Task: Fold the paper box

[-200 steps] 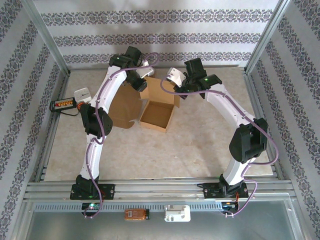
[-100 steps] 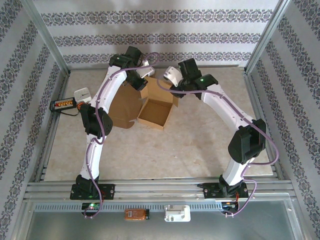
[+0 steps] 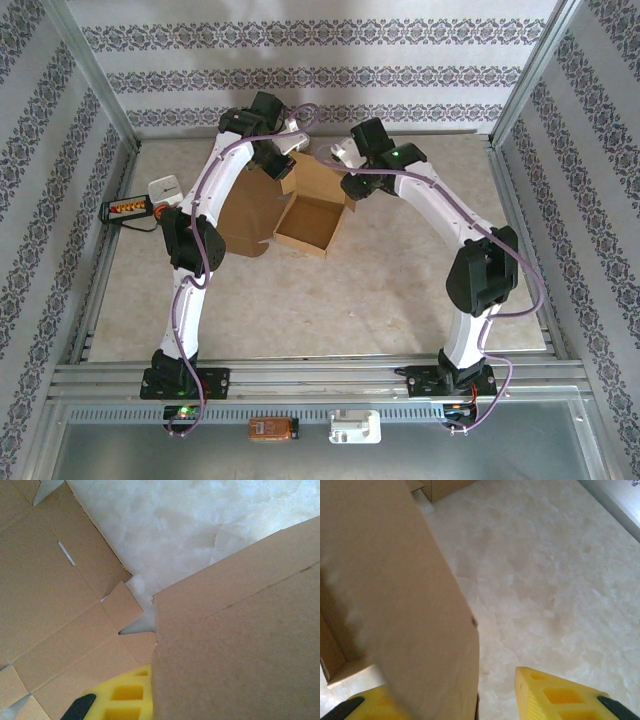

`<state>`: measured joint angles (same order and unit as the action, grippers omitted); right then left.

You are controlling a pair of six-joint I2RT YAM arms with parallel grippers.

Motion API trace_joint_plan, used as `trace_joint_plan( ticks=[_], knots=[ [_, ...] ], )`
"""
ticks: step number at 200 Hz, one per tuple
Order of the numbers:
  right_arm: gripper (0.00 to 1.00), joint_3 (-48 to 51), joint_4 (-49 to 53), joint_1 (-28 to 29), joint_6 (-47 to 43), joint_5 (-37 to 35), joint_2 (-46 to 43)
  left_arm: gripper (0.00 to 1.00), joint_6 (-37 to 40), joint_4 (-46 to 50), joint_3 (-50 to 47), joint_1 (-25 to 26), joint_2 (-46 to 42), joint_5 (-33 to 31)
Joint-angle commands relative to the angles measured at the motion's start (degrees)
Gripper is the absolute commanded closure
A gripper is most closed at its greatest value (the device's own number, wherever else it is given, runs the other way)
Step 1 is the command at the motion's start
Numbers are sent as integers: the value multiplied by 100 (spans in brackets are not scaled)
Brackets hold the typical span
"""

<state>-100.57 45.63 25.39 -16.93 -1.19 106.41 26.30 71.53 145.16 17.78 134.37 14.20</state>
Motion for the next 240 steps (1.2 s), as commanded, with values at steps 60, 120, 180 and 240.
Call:
trace_joint_plan(
  ticks=[60, 120, 180, 240],
  knots=[
    [90, -356, 9, 54, 736, -206, 250, 100, -556, -173, 118, 67, -68, -150],
    [100, -828, -190, -60, 3559, -772, 747, 100, -3701, -1370, -205, 298, -271, -368],
    [100, -1289, -635, -318, 4854, -229, 1121, 100, -5109, -2475, -954, 468, -433, -312],
    [100, 255, -2017, -234, 4922, -9, 695, 100, -5591, -3966, -3114, 522, -1211, 9]
  ],
)
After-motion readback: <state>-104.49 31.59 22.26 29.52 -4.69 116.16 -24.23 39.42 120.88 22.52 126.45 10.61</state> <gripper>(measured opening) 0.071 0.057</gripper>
